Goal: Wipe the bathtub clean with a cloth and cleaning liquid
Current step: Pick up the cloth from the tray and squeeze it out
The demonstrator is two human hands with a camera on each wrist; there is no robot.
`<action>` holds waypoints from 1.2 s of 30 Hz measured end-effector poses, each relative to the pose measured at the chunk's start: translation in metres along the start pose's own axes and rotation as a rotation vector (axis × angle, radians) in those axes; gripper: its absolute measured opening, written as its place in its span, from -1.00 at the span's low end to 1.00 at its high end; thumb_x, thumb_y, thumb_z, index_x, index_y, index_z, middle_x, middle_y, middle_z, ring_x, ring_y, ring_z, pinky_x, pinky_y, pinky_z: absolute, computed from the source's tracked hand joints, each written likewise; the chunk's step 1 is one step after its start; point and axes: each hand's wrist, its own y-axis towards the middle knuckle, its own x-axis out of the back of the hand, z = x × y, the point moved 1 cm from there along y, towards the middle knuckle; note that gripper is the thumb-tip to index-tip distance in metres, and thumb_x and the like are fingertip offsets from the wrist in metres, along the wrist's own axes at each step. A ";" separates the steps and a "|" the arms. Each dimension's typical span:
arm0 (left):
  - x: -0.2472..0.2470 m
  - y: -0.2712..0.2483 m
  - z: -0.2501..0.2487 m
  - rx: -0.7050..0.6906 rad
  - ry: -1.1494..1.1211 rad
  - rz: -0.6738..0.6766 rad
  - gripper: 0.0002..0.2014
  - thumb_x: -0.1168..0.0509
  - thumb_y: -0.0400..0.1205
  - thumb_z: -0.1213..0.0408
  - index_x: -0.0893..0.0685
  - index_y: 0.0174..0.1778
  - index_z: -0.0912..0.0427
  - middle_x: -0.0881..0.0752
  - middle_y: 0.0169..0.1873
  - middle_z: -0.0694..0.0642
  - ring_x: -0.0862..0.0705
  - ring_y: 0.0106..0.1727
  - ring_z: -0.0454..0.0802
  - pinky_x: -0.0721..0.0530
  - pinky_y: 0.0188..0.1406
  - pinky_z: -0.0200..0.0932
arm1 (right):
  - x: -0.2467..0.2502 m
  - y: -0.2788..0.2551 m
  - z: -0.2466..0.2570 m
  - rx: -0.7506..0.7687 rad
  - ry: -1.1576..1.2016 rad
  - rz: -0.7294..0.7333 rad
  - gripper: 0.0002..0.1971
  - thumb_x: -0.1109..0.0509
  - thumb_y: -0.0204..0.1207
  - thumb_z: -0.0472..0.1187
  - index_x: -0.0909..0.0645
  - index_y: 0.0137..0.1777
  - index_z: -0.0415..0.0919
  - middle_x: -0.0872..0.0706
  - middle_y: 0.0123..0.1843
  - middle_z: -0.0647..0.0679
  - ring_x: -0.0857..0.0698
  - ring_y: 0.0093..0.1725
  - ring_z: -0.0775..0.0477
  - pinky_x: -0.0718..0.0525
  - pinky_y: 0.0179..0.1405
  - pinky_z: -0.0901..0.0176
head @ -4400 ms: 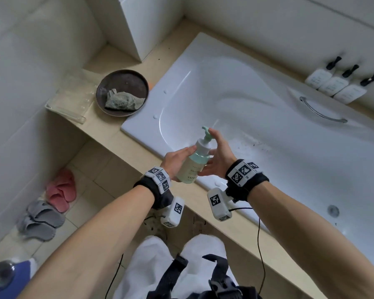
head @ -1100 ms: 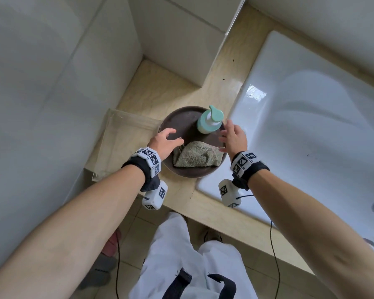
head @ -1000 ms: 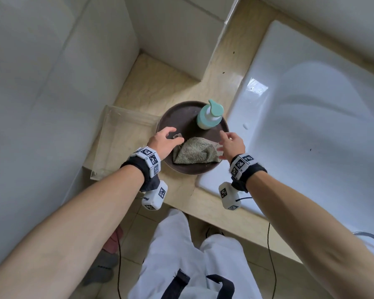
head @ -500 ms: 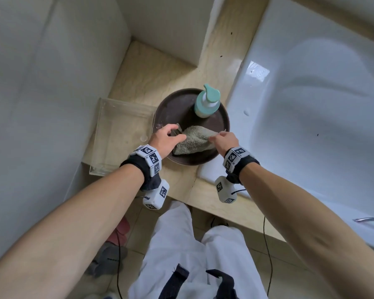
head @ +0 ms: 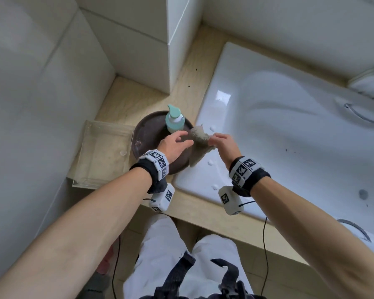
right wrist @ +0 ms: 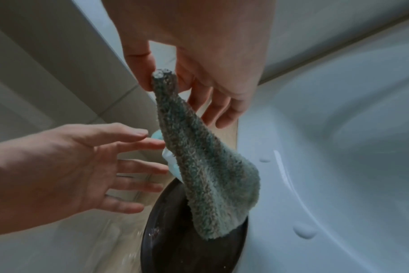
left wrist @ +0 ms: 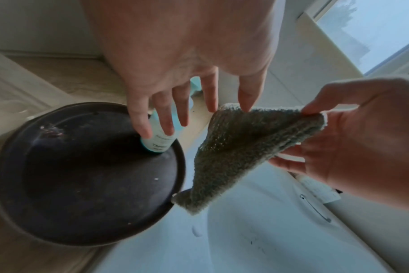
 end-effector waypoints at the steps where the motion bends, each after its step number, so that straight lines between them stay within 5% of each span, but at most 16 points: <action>1: -0.007 -0.005 -0.009 -0.020 0.001 0.008 -0.57 -0.36 0.57 -0.05 -0.59 0.38 -0.15 -0.64 0.28 0.04 -0.58 0.30 0.01 -0.47 0.31 -0.13 | 0.010 -0.008 0.002 0.011 0.018 0.002 -0.82 -0.33 0.18 -0.21 -0.37 -0.51 -0.16 -0.30 -0.45 -0.04 -0.31 -0.38 0.03 -0.27 -0.31 0.15; 6: -0.050 -0.036 -0.054 -0.117 -0.028 0.044 -0.65 -0.40 0.57 0.10 -0.68 0.29 0.00 -0.73 0.19 0.09 -0.65 0.23 -0.01 -0.46 0.21 -0.20 | 0.066 -0.046 0.001 0.080 0.095 0.022 -0.81 -0.35 0.07 -0.17 -0.34 -0.53 -0.09 -0.25 -0.37 -0.13 -0.30 -0.24 -0.10 -0.29 -0.09 0.02; 10: -0.086 -0.065 -0.083 -0.154 -0.063 0.046 -0.79 -0.43 0.54 0.21 -0.74 0.09 0.08 -0.79 0.00 0.10 -0.72 0.10 0.05 -0.60 0.19 -0.08 | 0.113 -0.083 -0.003 0.120 0.174 -0.013 -0.78 -0.31 0.13 -0.26 -0.32 -0.58 -0.04 -0.25 -0.41 -0.06 -0.31 -0.29 -0.07 -0.29 -0.11 0.02; 13: -0.113 -0.086 -0.101 -0.158 -0.055 0.052 -0.75 -0.41 0.56 0.24 -0.72 0.16 0.14 -0.76 -0.02 0.08 -0.65 -0.02 -0.04 -0.54 -0.11 -0.19 | 0.145 -0.108 -0.008 0.158 0.227 -0.022 -0.80 -0.29 0.15 -0.26 -0.31 -0.53 -0.08 -0.29 -0.40 -0.05 -0.35 -0.27 -0.07 -0.36 -0.13 0.03; 16: -0.136 -0.103 -0.117 -0.180 -0.016 0.047 -0.87 -0.41 0.55 0.28 -0.77 -0.02 0.20 -0.71 -0.24 0.02 -0.59 -0.10 -0.07 -0.47 -0.22 -0.25 | 0.176 -0.130 -0.013 0.198 0.257 -0.056 -0.79 -0.28 0.16 -0.25 -0.29 -0.54 -0.05 -0.30 -0.40 -0.02 -0.34 -0.28 -0.05 -0.34 -0.15 0.04; 20: -0.156 -0.124 -0.141 -0.225 -0.007 0.043 -0.90 -0.36 0.58 0.28 -0.74 -0.12 0.23 -0.73 -0.19 0.13 -0.64 -0.06 0.01 -0.52 -0.13 -0.17 | 0.211 -0.152 -0.023 0.225 0.226 -0.126 -0.80 -0.31 0.20 -0.16 -0.31 -0.47 -0.06 -0.32 -0.36 -0.07 -0.34 -0.21 -0.05 -0.28 -0.09 0.00; 24: -0.160 -0.144 -0.171 -0.271 -0.057 0.002 -0.83 -0.26 0.62 0.33 -0.69 -0.05 0.37 -0.73 -0.08 0.27 -0.69 -0.03 0.11 -0.56 -0.04 -0.07 | 0.240 -0.164 -0.034 0.250 0.150 -0.277 -0.82 -0.39 0.34 -0.05 -0.49 -0.40 -0.04 -0.54 -0.35 -0.06 -0.53 -0.25 -0.05 -0.49 -0.12 0.02; 27: -0.158 -0.153 -0.193 -0.293 -0.060 -0.044 -0.86 -0.27 0.59 0.29 -0.65 -0.25 0.23 -0.68 -0.18 0.23 -0.62 -0.11 0.11 -0.55 -0.09 -0.06 | 0.256 -0.167 -0.043 0.283 0.143 -0.338 -0.76 -0.43 0.32 0.10 -0.52 -0.32 -0.04 -0.59 -0.29 -0.09 -0.57 -0.24 -0.05 -0.54 -0.14 -0.01; 32: -0.166 -0.159 -0.217 -0.335 0.017 -0.162 -0.85 -0.27 0.57 0.10 -0.63 -0.28 0.02 -0.68 -0.21 0.05 -0.62 -0.07 0.07 -0.65 0.06 0.07 | 0.270 -0.173 -0.041 0.303 0.059 -0.274 -0.75 -0.27 0.63 0.03 -0.44 -0.23 -0.05 -0.54 -0.19 -0.08 -0.51 -0.16 -0.04 -0.47 -0.09 0.01; 36: -0.177 -0.167 -0.225 -0.337 0.052 -0.251 -0.93 -0.29 0.58 0.11 -0.64 -0.12 -0.01 -0.70 -0.11 0.05 -0.63 -0.05 0.05 -0.68 0.06 0.04 | 0.275 -0.174 -0.034 0.201 0.196 -0.126 -0.70 -0.21 0.66 0.07 -0.52 -0.07 -0.18 -0.57 -0.04 -0.19 -0.57 -0.02 -0.15 -0.56 0.06 -0.08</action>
